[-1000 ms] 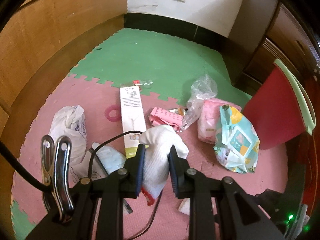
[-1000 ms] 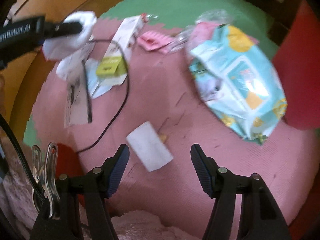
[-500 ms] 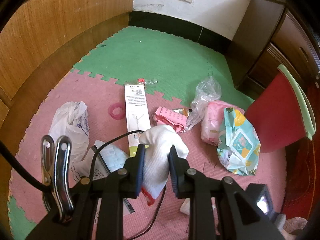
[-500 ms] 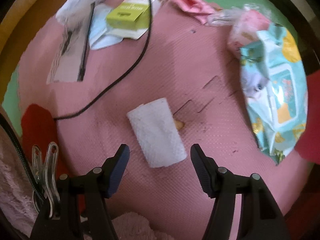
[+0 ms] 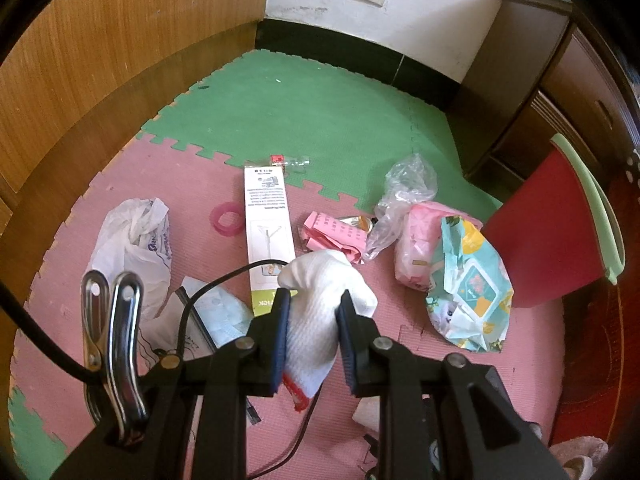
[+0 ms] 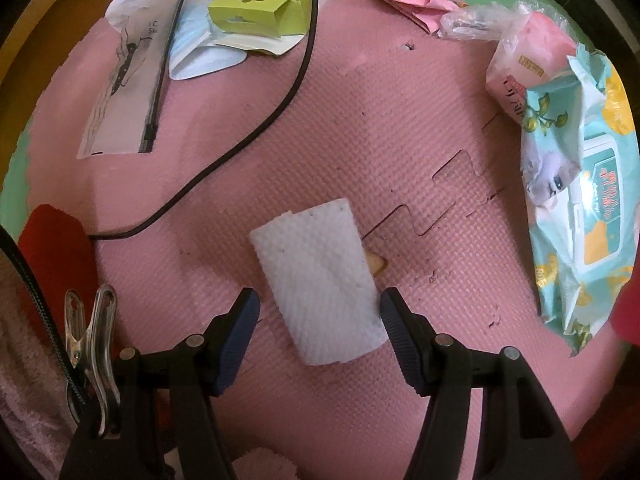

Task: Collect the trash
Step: 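Close the right tool on the white tissue and lift it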

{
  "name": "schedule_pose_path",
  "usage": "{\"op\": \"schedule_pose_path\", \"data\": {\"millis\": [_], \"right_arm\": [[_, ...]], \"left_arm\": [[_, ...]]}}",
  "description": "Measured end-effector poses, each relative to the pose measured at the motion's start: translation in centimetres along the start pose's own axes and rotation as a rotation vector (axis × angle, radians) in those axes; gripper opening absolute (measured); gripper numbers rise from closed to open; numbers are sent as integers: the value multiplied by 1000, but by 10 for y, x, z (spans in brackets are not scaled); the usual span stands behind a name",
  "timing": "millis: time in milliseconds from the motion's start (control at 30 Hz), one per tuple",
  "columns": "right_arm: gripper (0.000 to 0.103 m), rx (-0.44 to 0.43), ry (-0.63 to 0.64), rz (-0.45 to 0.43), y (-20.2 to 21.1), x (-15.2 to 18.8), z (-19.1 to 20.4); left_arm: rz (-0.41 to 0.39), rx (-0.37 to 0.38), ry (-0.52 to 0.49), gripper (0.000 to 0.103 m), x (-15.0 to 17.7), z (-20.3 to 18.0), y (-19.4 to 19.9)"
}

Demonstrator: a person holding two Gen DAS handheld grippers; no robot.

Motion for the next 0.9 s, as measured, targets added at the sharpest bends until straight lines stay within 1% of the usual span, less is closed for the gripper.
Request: {"op": "schedule_pose_path", "data": {"millis": [300, 367, 433, 467, 500, 533, 633, 700, 800, 900], "right_arm": [[65, -24, -42, -37, -5, -4, -9], [58, 8, -47, -43, -5, -3, -10], [48, 16, -58, -48, -2, 0, -13], [46, 11, -71, -51, -1, 0, -14], [41, 4, -85, -53, 0, 1, -18], [33, 6, -101, -55, 1, 1, -22], [25, -36, -134, -57, 2, 2, -31], [23, -45, -133, -57, 4, 3, -30], [22, -36, -116, -65, 13, 6, -33], [22, -58, -115, -95, 27, 9, -31]], "left_arm": [[0, 0, -2, 23, 0, 0, 0], [-1, 0, -1, 23, 0, 0, 0], [-1, -2, 0, 23, 0, 0, 0], [-1, -3, 1, 23, 0, 0, 0], [-1, -2, 4, 23, 0, 0, 0], [-2, -2, 3, 23, 0, 0, 0], [-6, -7, -4, 23, 0, -1, 1], [-11, -6, -6, 23, -1, -2, 2], [-18, -8, -15, 23, 0, -5, 3], [-19, -7, -14, 23, 1, -6, 4]]}}
Point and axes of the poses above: each gripper's, at about its wrist camera, not at the fingertips, and y roughly against the way its jaws point, z to its left, x to its underside, the point moved 7 cm from there along -y, roughly the way its jaws point, and after that the axes turned 6 degrees about z, right-handed, at the moved point
